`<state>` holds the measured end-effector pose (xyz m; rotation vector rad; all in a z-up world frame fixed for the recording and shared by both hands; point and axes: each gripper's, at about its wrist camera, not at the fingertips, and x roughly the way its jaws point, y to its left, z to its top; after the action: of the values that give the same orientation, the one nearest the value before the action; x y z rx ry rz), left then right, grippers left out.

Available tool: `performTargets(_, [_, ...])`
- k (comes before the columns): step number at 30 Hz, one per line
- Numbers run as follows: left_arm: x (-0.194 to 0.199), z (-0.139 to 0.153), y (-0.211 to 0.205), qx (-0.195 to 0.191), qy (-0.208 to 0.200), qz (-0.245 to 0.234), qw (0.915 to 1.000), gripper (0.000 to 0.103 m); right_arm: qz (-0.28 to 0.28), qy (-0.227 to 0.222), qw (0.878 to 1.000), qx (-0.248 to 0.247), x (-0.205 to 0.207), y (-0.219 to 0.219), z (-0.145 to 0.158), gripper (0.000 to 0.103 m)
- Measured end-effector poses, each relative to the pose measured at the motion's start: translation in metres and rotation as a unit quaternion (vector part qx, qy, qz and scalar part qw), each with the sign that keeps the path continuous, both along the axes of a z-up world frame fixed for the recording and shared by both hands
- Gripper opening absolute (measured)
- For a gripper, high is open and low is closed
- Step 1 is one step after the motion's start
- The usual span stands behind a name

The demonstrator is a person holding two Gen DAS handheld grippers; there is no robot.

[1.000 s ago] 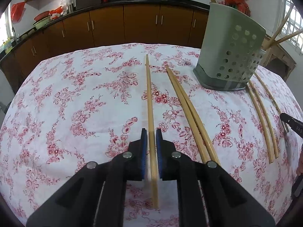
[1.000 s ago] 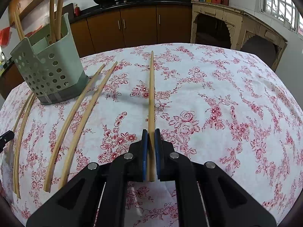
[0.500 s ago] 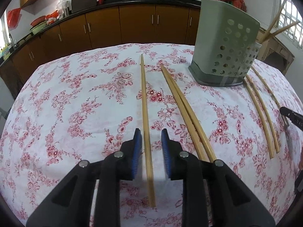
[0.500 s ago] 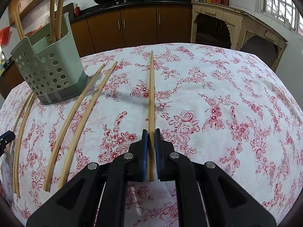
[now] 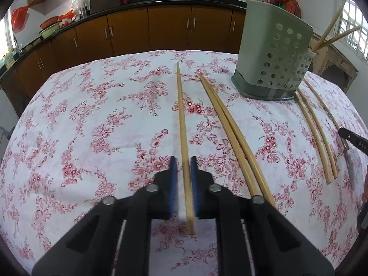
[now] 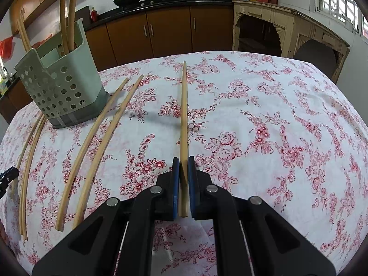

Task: Organize utensils
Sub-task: 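Close the left tool on a chopstick while the right tool holds its chopstick, then lift both held chopsticks and lower them upright into the green holder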

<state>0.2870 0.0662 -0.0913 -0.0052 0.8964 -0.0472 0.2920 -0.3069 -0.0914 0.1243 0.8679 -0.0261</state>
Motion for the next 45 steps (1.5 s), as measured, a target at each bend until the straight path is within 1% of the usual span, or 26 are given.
performTargets(3, [0.001, 0.001, 0.001, 0.002, 0.005, -0.002, 1.0000, 0.008, 0.003, 0.000, 1.000, -0.004, -0.002, 0.000, 0.001, 0.008])
performTargets(6, [-0.002, 0.005, 0.004, -0.002, 0.013, 0.001, 0.9999, 0.008, 0.004, -0.015, 1.000, -0.001, -0.009, 0.000, 0.010, 0.008])
performTargets(11, [-0.012, 0.017, 0.009, -0.007, 0.002, 0.003, 1.0000, 0.008, 0.007, -0.054, 0.998, -0.010, -0.023, 0.000, 0.035, 0.008])
performTargets(16, [-0.022, 0.034, 0.012, -0.003, -0.015, -0.004, 0.9999, 0.008, 0.010, -0.089, 0.996, -0.020, -0.034, 0.001, 0.057, 0.008])
performTargets(21, [-0.031, 0.058, 0.014, -0.006, -0.047, -0.005, 0.9989, 0.007, 0.010, -0.123, 0.992, -0.026, -0.040, -0.001, 0.077, 0.008])
performTargets(27, [-0.039, 0.093, 0.014, -0.016, -0.095, -0.007, 0.9953, 0.008, 0.010, -0.157, 0.987, -0.025, -0.047, -0.004, 0.100, 0.008])
performTargets(32, [-0.046, 0.119, 0.014, -0.031, -0.134, -0.006, 0.9905, 0.007, 0.010, -0.176, 0.984, -0.021, -0.051, -0.006, 0.111, 0.008])
performTargets(38, [-0.053, 0.144, 0.012, -0.040, -0.174, -0.004, 0.9838, 0.008, 0.014, -0.201, 0.979, -0.013, -0.058, -0.004, 0.126, 0.008])
performTargets(41, [-0.054, 0.153, 0.012, -0.048, -0.189, 0.002, 0.9809, 0.007, 0.016, -0.213, 0.977, -0.006, -0.061, -0.004, 0.133, 0.008])
performTargets(45, [-0.053, 0.161, 0.013, -0.052, -0.198, 0.009, 0.9788, 0.007, 0.015, -0.223, 0.975, -0.001, -0.063, -0.005, 0.138, 0.008])
